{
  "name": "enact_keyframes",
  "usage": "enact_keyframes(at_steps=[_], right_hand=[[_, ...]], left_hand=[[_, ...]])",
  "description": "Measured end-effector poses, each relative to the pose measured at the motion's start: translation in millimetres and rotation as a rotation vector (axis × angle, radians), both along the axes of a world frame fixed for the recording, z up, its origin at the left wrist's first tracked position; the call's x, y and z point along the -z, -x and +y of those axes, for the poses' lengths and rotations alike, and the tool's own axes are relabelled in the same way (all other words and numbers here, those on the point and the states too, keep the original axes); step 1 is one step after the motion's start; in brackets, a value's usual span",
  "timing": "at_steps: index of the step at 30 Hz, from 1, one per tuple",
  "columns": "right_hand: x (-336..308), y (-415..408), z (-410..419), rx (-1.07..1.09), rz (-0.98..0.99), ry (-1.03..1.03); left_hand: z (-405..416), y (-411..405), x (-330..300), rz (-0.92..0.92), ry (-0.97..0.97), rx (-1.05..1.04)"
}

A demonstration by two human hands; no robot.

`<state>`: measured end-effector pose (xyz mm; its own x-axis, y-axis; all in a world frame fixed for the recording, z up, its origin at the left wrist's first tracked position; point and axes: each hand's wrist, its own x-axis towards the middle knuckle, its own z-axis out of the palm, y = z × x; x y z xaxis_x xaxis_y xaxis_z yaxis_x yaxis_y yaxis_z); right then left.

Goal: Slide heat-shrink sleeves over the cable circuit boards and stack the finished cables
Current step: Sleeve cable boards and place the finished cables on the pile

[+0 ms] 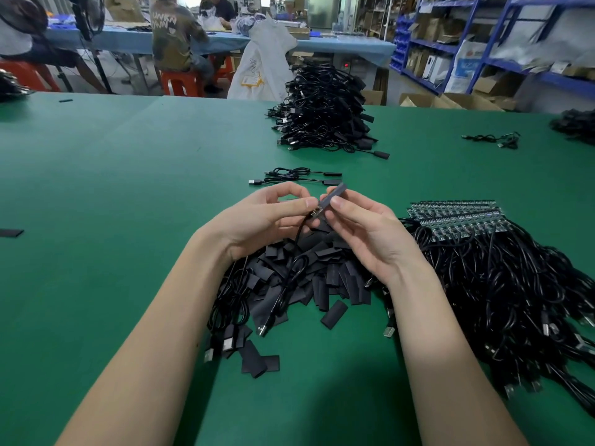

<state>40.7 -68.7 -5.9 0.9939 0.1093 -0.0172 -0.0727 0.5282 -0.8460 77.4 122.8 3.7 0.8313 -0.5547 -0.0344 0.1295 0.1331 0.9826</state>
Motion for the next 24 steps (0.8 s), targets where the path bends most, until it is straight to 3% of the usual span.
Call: enact_keyframes(at_steps=[4, 10, 24], right_hand=[[0.3, -2.8, -2.5, 0.106, 0.031, -0.077], [0.8, -4.8, 0.6, 0.170, 0.070, -0.144], [3.4, -6.1, 9.4, 0.144, 0.089, -0.163]], left_hand=[[-1.3, 3.1, -1.1, -0.164, -0.174, -0.104], [-7.7, 4.1, -0.4, -0.374, -0.239, -0.218], [-9.3, 1.7, 2.7, -0.577, -0.296, -0.287]])
